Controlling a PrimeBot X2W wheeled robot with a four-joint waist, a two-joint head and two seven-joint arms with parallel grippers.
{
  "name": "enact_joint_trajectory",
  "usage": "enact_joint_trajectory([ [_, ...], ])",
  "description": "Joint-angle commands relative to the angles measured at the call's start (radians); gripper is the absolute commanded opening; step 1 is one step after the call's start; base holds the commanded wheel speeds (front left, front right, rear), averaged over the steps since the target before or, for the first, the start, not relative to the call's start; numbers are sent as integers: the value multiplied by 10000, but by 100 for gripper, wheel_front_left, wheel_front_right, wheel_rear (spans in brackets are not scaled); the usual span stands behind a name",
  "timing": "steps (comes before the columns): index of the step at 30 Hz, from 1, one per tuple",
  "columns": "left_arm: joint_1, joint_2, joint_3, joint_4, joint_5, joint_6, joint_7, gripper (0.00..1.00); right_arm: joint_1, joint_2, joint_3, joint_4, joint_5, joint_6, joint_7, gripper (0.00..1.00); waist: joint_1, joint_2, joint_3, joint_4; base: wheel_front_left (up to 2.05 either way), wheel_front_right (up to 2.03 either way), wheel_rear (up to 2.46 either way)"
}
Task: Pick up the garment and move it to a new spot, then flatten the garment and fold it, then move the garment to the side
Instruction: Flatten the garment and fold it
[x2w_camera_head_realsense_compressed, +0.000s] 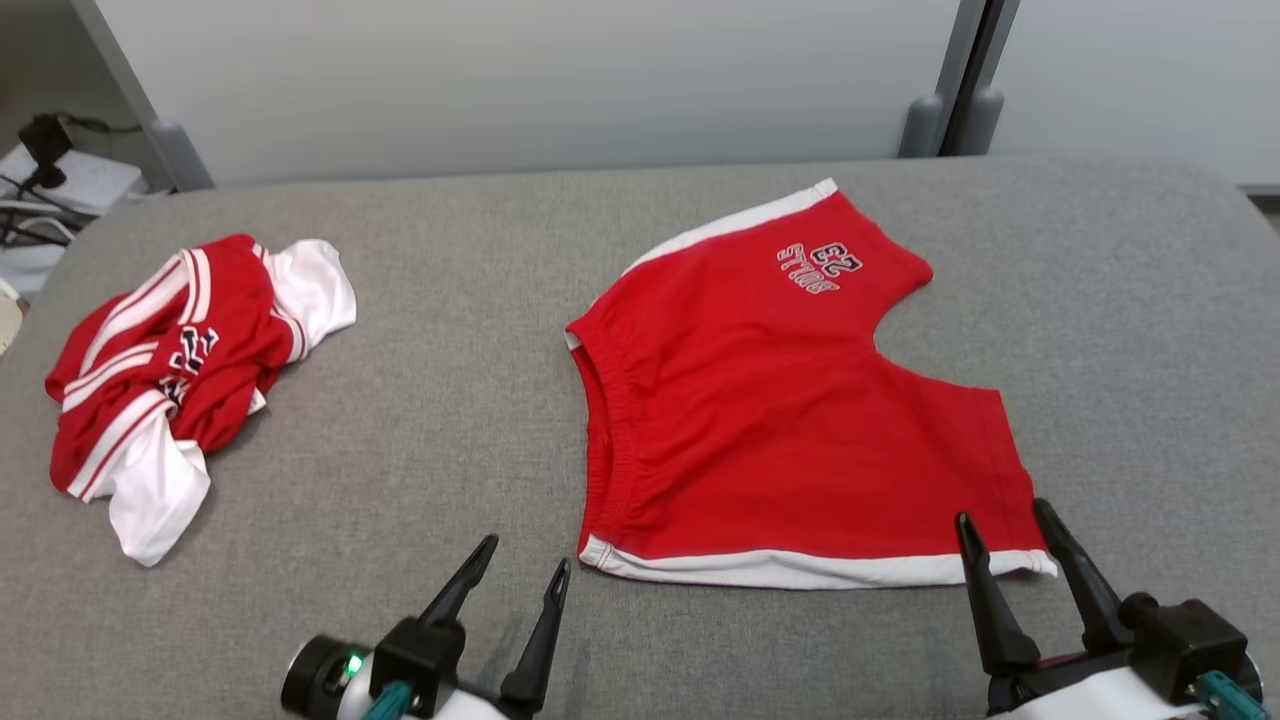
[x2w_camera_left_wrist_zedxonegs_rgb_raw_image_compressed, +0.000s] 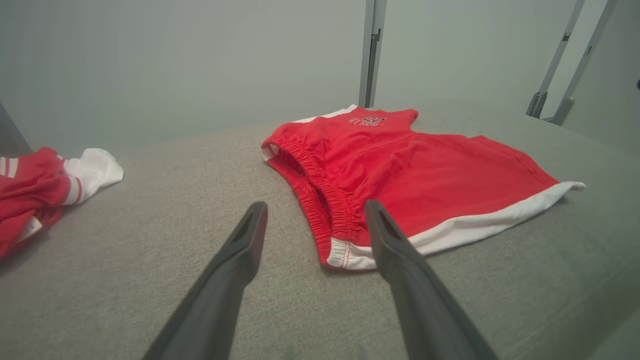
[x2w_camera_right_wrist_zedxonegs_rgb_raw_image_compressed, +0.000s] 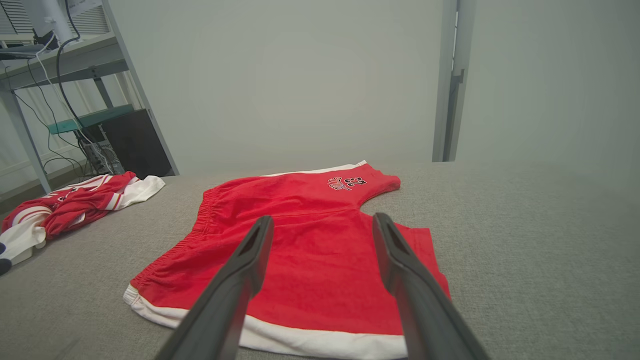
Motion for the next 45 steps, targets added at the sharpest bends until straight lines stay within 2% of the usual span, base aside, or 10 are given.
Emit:
enact_joint_trajectory([
  [1,-807,53,214,36,137,-88,-59,100,-472,-179,192,-282,54,0,-133,100,0,-1,393,27,0,0,0],
  [6,-1821,25,-111,1383,103,-287,-59,100,-797,-298,290,-206,74,0,-133,100,0,-1,932,-93,0,0,0],
  [16,-2684,58,-818,3087,488,-403,-59,100,-1109,-408,372,-45,173,0,-133,100,0,-1,1243,-389,0,0,0],
  [36,-3224,85,-975,3852,607,-133,-59,100,-1275,-495,386,32,247,0,-134,100,0,-1,1415,-834,0,0,0],
  [37,-3240,83,-979,3823,602,-123,-59,94,-1279,-500,380,40,242,0,-134,100,0,-1,1419,-836,0,0,0],
  [38,-3243,80,-989,3808,595,-115,-59,32,-1280,-506,376,48,235,0,-134,100,0,-1,1422,-837,0,0,0],
  [39,-3245,77,-1001,3801,592,-112,-59,9,-1282,-512,374,54,227,0,-134,100,0,-1,1427,-836,0,0,0],
  [40,-3246,75,-1015,3782,590,-107,-59,0,-1283,-517,369,61,220,0,-134,100,0,-1,1431,-834,0,0,0],
  [45,-3105,86,-1063,3708,565,-90,-59,0,-1248,-543,326,195,212,0,-134,100,0,-1,1439,-806,0,0,0],
])
